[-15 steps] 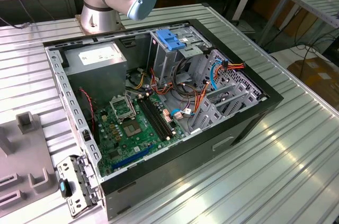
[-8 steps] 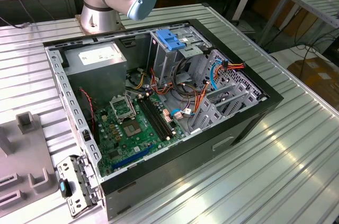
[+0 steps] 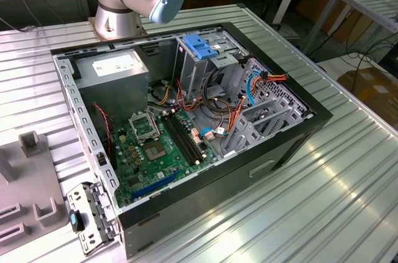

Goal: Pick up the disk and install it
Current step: 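Pick up the disk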

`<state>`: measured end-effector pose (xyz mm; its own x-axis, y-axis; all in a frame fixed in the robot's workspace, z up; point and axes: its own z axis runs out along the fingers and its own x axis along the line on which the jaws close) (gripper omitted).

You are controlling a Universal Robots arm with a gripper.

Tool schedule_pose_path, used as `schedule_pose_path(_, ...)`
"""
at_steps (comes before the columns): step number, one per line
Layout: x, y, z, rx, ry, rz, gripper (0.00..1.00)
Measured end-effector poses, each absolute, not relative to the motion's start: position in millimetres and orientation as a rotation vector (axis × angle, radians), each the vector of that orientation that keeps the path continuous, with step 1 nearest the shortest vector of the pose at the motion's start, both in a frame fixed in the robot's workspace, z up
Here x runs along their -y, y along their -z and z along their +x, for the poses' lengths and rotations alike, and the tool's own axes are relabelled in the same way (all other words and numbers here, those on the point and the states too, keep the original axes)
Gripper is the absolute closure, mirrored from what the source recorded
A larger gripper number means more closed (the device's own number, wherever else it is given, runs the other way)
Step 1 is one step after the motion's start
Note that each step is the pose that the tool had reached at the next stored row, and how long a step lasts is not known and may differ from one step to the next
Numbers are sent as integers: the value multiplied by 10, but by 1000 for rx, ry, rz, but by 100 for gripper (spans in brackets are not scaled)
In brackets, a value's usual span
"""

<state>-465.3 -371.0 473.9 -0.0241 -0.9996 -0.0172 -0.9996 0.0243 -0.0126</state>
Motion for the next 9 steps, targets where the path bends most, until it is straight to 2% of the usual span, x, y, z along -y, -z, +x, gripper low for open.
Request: schedule_pose_path(9, 3710, -4812, -4653, -2233, -5, -2180, 63)
